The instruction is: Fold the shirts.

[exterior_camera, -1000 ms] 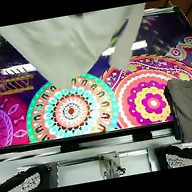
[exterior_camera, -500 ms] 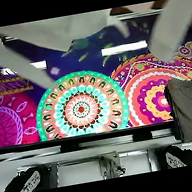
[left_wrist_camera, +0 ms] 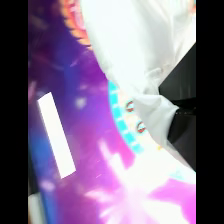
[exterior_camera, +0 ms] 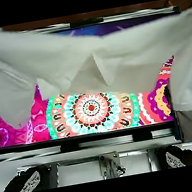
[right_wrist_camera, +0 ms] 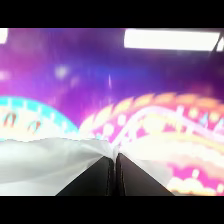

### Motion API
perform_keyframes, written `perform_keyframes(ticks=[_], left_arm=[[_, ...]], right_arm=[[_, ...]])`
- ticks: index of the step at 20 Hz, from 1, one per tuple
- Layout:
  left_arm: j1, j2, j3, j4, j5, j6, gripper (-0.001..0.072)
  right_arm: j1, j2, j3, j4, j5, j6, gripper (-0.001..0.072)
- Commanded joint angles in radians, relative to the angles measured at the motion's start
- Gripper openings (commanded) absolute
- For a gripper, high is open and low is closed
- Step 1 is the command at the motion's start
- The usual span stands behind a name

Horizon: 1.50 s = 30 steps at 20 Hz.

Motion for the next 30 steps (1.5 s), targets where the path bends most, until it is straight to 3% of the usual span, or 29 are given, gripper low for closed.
perform_keyframes(ticks=[1, 4, 8, 9, 11, 13, 16, 18, 19, 22, 24, 26, 30], left_arm=[[-0.045, -0.006, -0.159, -0.001, -0.047, 0.029, 0.0043], [-0.055, -0.005, -0.132, -0.002, 0.148, 0.035, 0.0043], [-0.055, -0.020, -0.060, -0.108, 0.662, -0.003, 0.0043], [-0.055, -0.031, -0.060, -0.145, 0.739, -0.003, 0.0043], [-0.055, -0.053, -0.059, -0.219, 0.814, 0.006, 0.0043], [-0.055, -0.056, -0.059, -0.259, 0.808, 0.093, 0.0042], [-0.055, -0.042, -0.059, -0.257, 0.676, 0.190, 0.0043], [-0.055, -0.043, -0.062, -0.232, 0.493, 0.197, 0.0043], [-0.055, -0.043, -0.069, -0.191, 0.395, 0.179, 0.0043], [-0.055, -0.043, -0.160, 0.042, 0.112, -0.047, 0.0043], [-0.055, -0.042, -0.293, 0.096, -0.024, -0.093, 0.0043], [-0.066, -0.042, -0.449, 0.086, -0.083, -0.108, 0.0043], [-0.136, -0.043, -0.689, 0.083, -0.018, -0.103, 0.0043]], right_arm=[[-0.001, 0.000, -0.116, 0.029, 0.068, -0.029, 0.0061], [-0.001, 0.026, -0.114, 0.029, -0.207, -0.031, 0.0061], [-0.001, 0.009, -0.111, 0.088, -0.714, 0.088, 0.0061], [0.000, -0.015, -0.111, 0.140, -0.820, 0.092, 0.0060], [0.000, -0.055, -0.111, 0.269, -0.991, 0.088, 0.0061], [-0.001, -0.070, -0.111, 0.345, -1.084, 0.065, 0.0060], [-0.001, -0.051, -0.111, 0.332, -0.944, 0.019, 0.0061], [-0.001, -0.032, -0.112, 0.271, -0.670, -0.005, 0.0061], [-0.001, -0.030, -0.112, 0.230, -0.513, -0.002, 0.0061], [-0.001, -0.031, -0.161, 0.175, -0.054, 0.046, 0.0061], [-0.001, -0.031, -0.260, 0.147, 0.137, 0.050, 0.0061], [-0.001, -0.031, -0.379, 0.124, 0.196, 0.050, 0.0061], [-0.001, -0.031, -0.589, 0.136, 0.105, 0.062, 0.0061]])
